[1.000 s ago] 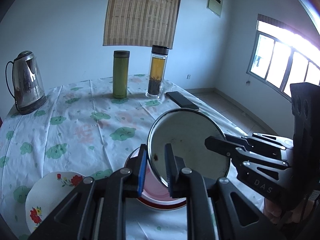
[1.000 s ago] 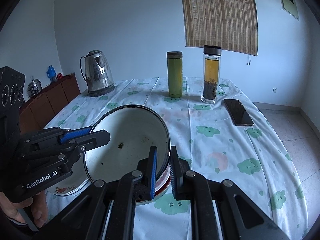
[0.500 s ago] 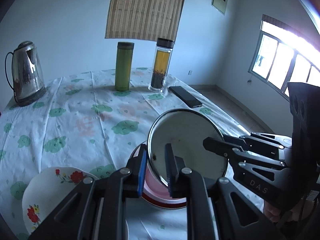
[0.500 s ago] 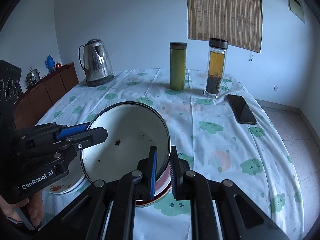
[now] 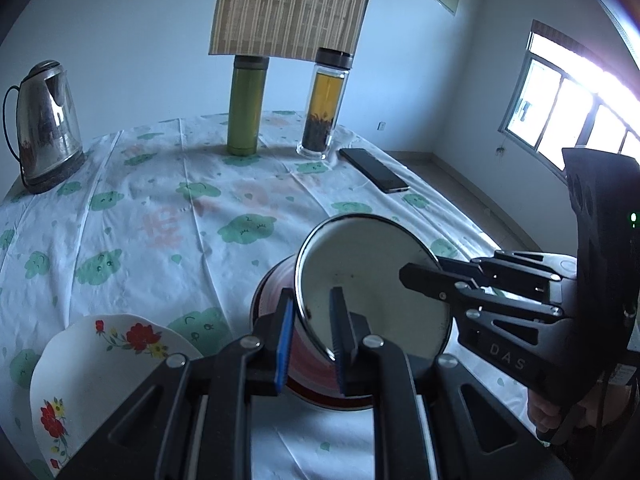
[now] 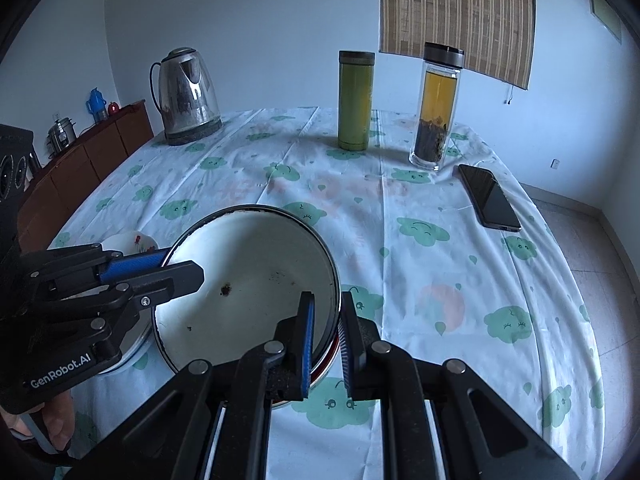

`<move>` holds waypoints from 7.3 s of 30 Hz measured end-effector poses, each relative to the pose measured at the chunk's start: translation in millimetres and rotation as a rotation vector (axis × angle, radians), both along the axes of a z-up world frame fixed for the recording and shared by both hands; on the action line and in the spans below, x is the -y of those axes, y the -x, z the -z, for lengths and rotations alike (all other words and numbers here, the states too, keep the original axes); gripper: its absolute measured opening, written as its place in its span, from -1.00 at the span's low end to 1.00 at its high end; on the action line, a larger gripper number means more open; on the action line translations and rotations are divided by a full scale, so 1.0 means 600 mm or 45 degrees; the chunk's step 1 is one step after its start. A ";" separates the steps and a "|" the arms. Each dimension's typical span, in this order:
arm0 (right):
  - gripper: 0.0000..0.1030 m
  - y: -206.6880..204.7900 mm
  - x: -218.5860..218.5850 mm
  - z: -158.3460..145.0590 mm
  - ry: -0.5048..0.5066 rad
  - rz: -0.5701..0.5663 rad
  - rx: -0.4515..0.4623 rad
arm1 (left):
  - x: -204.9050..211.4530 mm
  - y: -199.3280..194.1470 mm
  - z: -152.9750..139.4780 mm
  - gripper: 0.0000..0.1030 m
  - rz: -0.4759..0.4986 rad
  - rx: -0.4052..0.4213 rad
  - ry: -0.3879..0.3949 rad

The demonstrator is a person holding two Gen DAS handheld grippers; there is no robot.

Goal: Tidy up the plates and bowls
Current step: 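Lift the white enamel bowl with both grippers and lower it onto the red-and-steel bowl stack, then open both grippers and release the white enamel bowl on the stack, then grasp the rim of the stacked bowls with both grippers, then lift the bowl stack with both grippers and lower it onto the red-flower plate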

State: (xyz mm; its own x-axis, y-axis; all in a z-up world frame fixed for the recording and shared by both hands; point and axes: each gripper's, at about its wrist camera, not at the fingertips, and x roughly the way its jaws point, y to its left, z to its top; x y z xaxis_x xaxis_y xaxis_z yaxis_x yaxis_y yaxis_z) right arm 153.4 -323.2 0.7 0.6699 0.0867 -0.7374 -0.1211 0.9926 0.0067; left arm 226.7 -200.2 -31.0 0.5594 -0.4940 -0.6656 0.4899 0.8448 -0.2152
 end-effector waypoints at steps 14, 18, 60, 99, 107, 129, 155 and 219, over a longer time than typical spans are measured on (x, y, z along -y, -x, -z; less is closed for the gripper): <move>-0.74 -0.014 -0.004 0.019 0.020 -0.012 -0.021 | -0.001 -0.008 0.017 -0.72 0.003 -0.042 -0.025; -0.74 -0.015 -0.004 0.022 0.015 -0.013 -0.018 | -0.003 -0.009 0.017 -0.72 0.003 -0.042 -0.022; 0.22 0.013 0.021 0.027 -0.119 0.072 0.093 | -0.021 -0.007 0.015 -0.32 -0.020 -0.030 0.025; -0.11 0.008 0.031 0.058 -0.235 0.072 0.009 | -0.010 -0.018 0.046 -0.01 -0.011 -0.080 -0.023; -0.11 0.002 0.036 0.069 -0.324 0.055 -0.039 | -0.011 -0.021 0.054 0.00 -0.011 -0.098 -0.027; -0.26 0.004 0.019 0.037 -0.247 0.106 -0.044 | -0.011 -0.014 0.058 0.00 -0.077 -0.164 0.049; -0.65 0.009 0.027 0.034 -0.329 0.096 -0.097 | -0.036 -0.005 0.025 0.00 -0.137 -0.130 0.104; -0.65 0.028 -0.176 -0.033 -0.240 -0.237 -0.091 | -0.226 0.103 -0.038 0.00 -0.432 -0.015 0.096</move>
